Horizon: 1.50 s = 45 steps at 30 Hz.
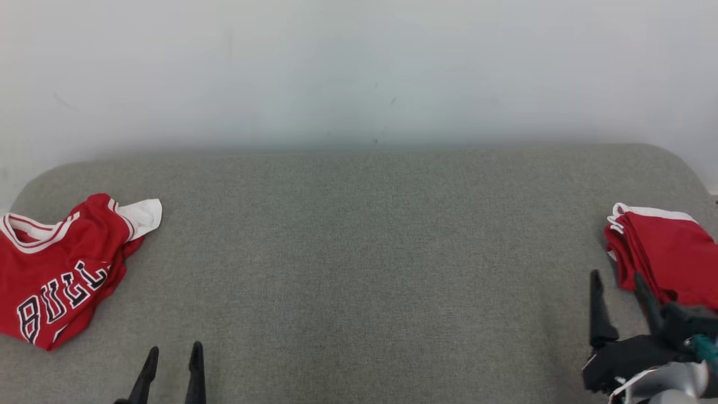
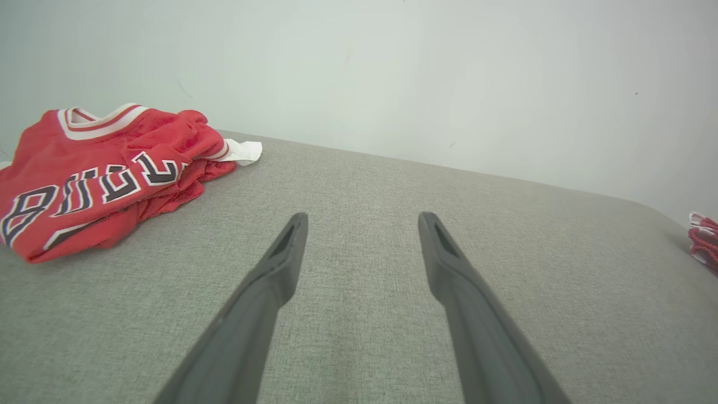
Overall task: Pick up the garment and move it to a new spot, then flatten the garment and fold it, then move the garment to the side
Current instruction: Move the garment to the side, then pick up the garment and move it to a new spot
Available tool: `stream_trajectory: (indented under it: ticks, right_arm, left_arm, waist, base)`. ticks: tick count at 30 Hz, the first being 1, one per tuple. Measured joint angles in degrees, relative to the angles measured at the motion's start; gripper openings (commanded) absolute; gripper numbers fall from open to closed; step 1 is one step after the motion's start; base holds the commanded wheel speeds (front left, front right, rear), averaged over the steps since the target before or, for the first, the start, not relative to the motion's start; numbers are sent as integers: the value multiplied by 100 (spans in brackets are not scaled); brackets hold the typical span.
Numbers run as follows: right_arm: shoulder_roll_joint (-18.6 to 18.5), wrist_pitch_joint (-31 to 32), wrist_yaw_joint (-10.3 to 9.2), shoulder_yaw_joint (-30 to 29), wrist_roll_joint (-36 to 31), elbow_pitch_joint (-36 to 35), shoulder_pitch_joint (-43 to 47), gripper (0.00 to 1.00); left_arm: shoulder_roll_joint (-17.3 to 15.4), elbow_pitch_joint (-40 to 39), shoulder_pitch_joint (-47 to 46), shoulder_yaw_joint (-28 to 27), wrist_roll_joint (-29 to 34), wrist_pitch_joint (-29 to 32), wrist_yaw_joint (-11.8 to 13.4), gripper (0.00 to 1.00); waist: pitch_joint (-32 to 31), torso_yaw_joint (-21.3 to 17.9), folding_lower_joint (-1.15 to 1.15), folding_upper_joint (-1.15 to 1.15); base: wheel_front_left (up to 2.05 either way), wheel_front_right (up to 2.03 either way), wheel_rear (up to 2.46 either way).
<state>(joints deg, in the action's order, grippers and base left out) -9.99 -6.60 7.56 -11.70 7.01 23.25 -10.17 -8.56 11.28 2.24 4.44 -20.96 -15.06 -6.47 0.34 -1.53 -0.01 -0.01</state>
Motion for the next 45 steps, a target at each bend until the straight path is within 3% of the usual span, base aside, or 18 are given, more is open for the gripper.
stream_trajectory:
  ticks: [4, 10, 17, 36, 45]
  right_arm:
    - [447, -97, 0, 333, 4, -514, 392, 100]
    - [661, 286, 0, 708, -51, -982, 832, 100]
    - [710, 563, 0, 1090, -62, -1266, 1058, 100]
    - [709, 759, 0, 1123, 57, -1521, 1154, 100]
    - [709, 759, 0, 1183, 174, -1522, 1218, 100]
  left_arm:
    - [8, 0, 139, -237, -40, 0, 59, 100]
    - [27, 0, 267, -536, -51, 0, 86, 100]
    - [68, 67, 375, -684, -21, 0, 41, 100]
    - [183, 163, 375, -790, 132, 0, -60, 100]
    - [124, 215, 349, -751, 174, 0, -67, 100]
  waist:
    - [-216, 3, 0, 0]
    - [-386, -15, 1, 0]
    - [-452, -30, 1, 1]
    - [-430, 60, 2, 1]
    - [-445, 331, 1, 1]
  base:
    - [0, 0, 0]
    - [0, 0, 0]
    - [0, 0, 0]
    - [0, 0, 0]
    - [0, 0, 0]
